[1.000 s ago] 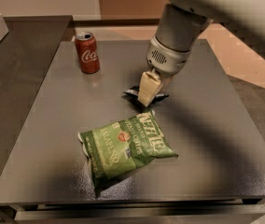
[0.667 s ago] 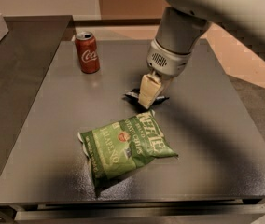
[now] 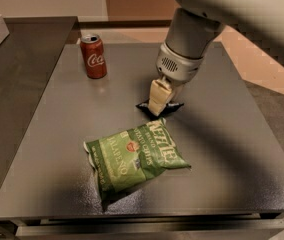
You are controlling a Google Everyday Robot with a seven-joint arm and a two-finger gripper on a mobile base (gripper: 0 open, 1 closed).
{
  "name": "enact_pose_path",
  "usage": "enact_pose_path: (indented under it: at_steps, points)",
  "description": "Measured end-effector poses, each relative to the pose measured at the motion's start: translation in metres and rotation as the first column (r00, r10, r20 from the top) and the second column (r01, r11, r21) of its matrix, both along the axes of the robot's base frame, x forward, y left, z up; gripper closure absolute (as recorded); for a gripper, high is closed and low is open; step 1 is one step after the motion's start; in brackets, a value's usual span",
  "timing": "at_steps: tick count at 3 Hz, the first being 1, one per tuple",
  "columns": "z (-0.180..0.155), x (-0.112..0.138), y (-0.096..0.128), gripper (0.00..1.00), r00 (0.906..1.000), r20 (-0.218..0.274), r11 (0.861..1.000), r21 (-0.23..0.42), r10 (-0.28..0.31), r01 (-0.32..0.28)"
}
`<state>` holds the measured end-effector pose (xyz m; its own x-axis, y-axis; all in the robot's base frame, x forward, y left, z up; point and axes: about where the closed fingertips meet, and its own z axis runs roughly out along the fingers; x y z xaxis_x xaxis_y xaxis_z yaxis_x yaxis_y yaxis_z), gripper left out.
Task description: Move rxbar blueberry near green jalapeno chip bag
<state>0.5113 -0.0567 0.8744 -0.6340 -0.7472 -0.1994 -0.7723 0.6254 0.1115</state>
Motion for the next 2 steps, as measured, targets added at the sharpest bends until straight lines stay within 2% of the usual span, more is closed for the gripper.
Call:
enact_pose_path:
  at_steps: [1,2]
  points:
    - [-0.0004,0.0006,0.0014,0.0,1.0,0.003,1.0,0.002,0.001,-0.001]
    - [-0.0004,0.0006,0.0016,0.0,1.0,0.003,1.0,0.002,0.001,-0.001]
